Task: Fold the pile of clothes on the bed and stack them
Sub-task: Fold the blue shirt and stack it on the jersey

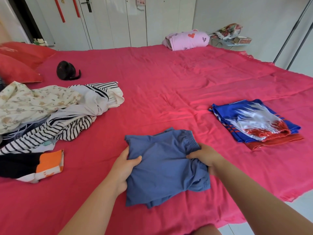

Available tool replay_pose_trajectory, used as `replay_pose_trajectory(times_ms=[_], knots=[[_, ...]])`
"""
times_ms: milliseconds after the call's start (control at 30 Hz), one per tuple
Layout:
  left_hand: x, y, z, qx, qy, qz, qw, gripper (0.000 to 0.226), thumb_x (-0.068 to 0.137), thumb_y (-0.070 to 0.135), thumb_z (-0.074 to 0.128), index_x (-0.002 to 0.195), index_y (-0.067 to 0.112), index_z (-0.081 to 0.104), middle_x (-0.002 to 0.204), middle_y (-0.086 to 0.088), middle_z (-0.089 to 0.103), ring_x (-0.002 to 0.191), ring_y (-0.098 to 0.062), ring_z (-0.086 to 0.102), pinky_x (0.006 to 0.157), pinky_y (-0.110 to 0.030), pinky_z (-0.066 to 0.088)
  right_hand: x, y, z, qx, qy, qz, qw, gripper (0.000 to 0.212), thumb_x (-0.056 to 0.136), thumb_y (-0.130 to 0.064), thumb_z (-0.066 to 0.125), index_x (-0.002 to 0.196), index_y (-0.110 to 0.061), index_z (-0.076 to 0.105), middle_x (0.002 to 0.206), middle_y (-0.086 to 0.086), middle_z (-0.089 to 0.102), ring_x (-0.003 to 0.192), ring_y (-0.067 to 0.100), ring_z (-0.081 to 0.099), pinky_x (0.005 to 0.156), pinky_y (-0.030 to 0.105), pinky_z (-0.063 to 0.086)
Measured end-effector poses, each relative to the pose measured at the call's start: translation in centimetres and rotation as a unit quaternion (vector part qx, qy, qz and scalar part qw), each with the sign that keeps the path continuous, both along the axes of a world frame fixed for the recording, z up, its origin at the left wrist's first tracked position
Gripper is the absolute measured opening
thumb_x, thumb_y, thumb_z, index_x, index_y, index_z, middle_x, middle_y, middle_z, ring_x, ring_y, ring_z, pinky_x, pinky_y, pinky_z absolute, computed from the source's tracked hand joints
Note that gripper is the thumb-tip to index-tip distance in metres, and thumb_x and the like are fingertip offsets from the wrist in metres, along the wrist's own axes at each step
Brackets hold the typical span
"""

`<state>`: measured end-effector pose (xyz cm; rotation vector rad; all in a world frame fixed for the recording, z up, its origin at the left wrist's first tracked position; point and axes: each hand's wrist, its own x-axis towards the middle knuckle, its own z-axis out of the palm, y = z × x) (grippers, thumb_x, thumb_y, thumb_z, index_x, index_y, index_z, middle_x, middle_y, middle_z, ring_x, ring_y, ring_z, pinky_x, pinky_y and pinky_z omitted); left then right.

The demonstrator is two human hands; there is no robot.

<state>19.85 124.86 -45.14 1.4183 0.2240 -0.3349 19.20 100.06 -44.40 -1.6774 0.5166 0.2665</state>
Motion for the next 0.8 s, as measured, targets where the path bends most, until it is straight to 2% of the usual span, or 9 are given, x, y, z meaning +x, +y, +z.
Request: replay_pose_trajectory(times_ms=[200, 333, 467, 533, 633, 800], knots=[[2.1, -2.8, 3.6, -0.029, -0.030, -0.041, 0.998, 0.035, 0.085, -0.001, 0.059, 0.108, 0.026, 0.061, 0.100, -0.001, 0.072, 0.088, -0.015, 0.068, 0.068, -0.027, 0.052, 0.2, -3.4, 2.6, 0.080, -0.013, -0.024, 0.996, 0.034, 0.080, 0.013, 0.054, 0.113, 0.007, 0.058, 0.112, 0.025, 0.063, 0.102, 0.037, 0.061, 0.092, 0.043, 0.050], [3.9, -6.6, 5.7, -0.035, -0.053, -0.082, 0.995, 0.035, 0.085, 0.000, 0.060, 0.108, 0.026, 0.062, 0.098, 0.000, 0.073, 0.086, -0.014, 0.070, 0.064, -0.023, 0.053, -0.1, -7.2, 4.3, 0.091, -0.030, -0.042, 0.994, 0.027, 0.080, 0.011, 0.055, 0.107, 0.007, 0.061, 0.105, 0.025, 0.065, 0.088, 0.032, 0.064, 0.082, 0.040, 0.052], [5.7, -12.5, 6.9, -0.039, -0.074, -0.115, 0.990, 0.032, 0.084, -0.003, 0.060, 0.097, 0.027, 0.064, 0.084, 0.003, 0.074, 0.074, -0.010, 0.070, 0.055, -0.019, 0.052, -0.4, -12.6, 5.7, 0.086, -0.048, -0.091, 0.991, 0.034, 0.080, 0.010, 0.056, 0.114, 0.007, 0.059, 0.111, 0.025, 0.064, 0.102, 0.038, 0.062, 0.091, 0.046, 0.050], [6.4, -16.0, 7.3, -0.044, -0.079, -0.125, 0.988, 0.034, 0.084, -0.002, 0.060, 0.103, 0.025, 0.064, 0.089, 0.001, 0.074, 0.078, -0.013, 0.070, 0.062, -0.024, 0.053, -0.6, -15.7, 6.4, 0.076, -0.054, -0.104, 0.990, 0.034, 0.080, 0.009, 0.057, 0.114, 0.005, 0.059, 0.113, 0.025, 0.064, 0.107, 0.039, 0.060, 0.096, 0.049, 0.047], [7.2, -21.6, 7.3, -0.064, -0.082, -0.135, 0.985, 0.041, 0.084, 0.000, 0.061, 0.119, 0.021, 0.059, 0.106, -0.006, 0.069, 0.093, -0.021, 0.066, 0.080, -0.034, 0.052, -0.6, -20.7, 7.5, 0.056, -0.072, -0.121, 0.988, 0.034, 0.080, 0.010, 0.056, 0.112, 0.002, 0.060, 0.113, 0.023, 0.065, 0.106, 0.038, 0.061, 0.097, 0.050, 0.046], [8.7, -29.7, 7.0, -0.099, -0.097, -0.132, 0.981, 0.050, 0.085, -0.001, 0.060, 0.130, 0.020, 0.052, 0.120, -0.006, 0.063, 0.106, -0.023, 0.062, 0.095, -0.041, 0.048, 1.4, -28.3, 10.2, 0.007, -0.093, -0.154, 0.984, 0.038, 0.081, 0.011, 0.054, 0.118, 0.003, 0.056, 0.117, 0.024, 0.062, 0.109, 0.038, 0.059, 0.098, 0.050, 0.044]])
